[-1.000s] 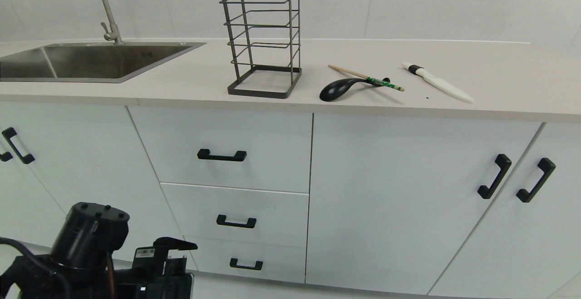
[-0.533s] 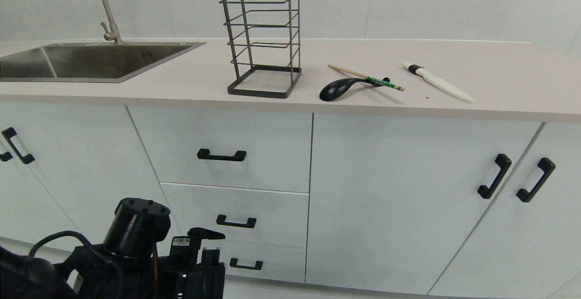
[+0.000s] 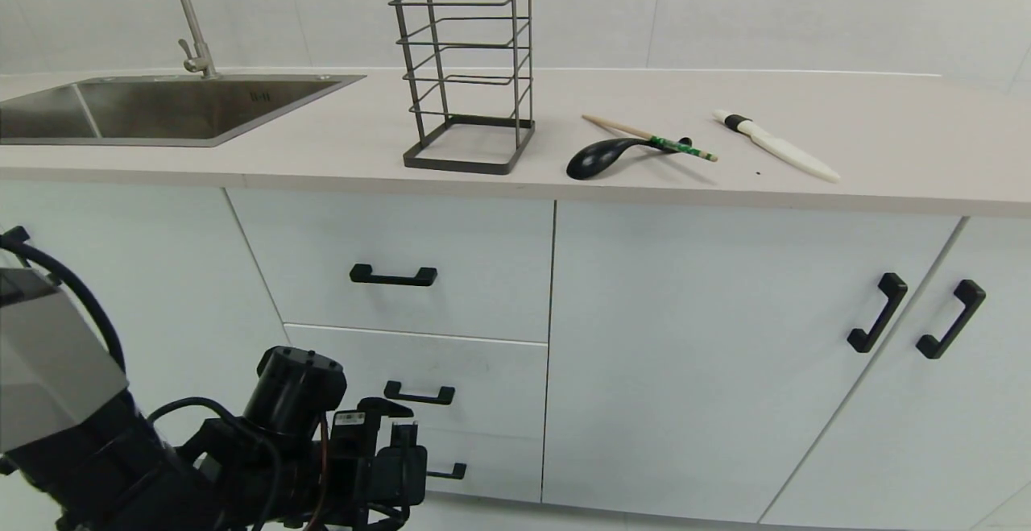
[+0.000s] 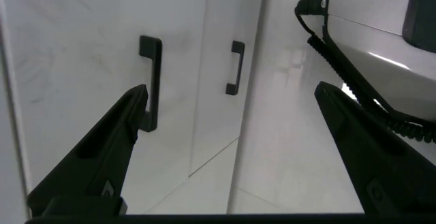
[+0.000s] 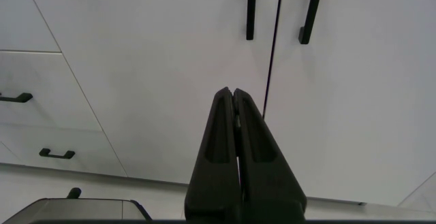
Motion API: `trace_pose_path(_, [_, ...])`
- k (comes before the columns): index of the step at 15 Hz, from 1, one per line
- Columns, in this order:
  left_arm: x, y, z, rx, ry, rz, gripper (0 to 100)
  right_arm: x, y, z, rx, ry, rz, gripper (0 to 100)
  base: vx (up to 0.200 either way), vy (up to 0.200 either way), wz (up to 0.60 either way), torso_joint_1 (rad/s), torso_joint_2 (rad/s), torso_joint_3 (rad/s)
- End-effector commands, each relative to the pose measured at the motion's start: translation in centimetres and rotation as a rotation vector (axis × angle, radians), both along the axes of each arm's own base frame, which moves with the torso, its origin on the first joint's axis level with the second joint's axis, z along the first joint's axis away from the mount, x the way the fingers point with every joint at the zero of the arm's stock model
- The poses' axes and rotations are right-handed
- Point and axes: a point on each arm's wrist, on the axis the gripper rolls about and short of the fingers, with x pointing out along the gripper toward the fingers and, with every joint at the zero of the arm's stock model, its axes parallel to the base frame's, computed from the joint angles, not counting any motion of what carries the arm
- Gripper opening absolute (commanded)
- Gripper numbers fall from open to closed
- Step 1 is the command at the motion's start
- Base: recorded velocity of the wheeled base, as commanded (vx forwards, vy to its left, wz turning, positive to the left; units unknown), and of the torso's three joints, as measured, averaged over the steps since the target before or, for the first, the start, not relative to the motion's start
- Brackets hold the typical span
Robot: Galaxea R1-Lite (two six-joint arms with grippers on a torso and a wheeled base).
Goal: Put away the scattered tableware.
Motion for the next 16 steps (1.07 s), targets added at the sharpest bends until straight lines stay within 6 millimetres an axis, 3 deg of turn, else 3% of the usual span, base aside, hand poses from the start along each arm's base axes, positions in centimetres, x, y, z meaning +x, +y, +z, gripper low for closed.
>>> trace_pose_path(1, [0.8,0.0,-2.1,0.023,0.045,0.014,100,0.0,0.0,0.0,0.000,0.002,0.001,0,0.000,0.000,0.00,0.000,0.00,0.000])
trace_pose_path(9, [3.4,0.1,-5.6,0.019,-0.016,0.069,100,0.0,0.0,0.0,0.000,0.001,0.001,0,0.000,0.000,0.00,0.000,0.00,0.000])
trace_pose_path(13, [6.1,-0.7,-6.5,-0.005,-0.070,0.080,100,0.0,0.0,0.0,0.000,0.002,0.001,0,0.000,0.000,0.00,0.000,0.00,0.000])
trace_pose_path(16, [6.5,-0.6,-6.7,-0.004,-0.068,0.089,100,0.0,0.0,0.0,0.000,0.002,0.001,0,0.000,0.000,0.00,0.000,0.00,0.000])
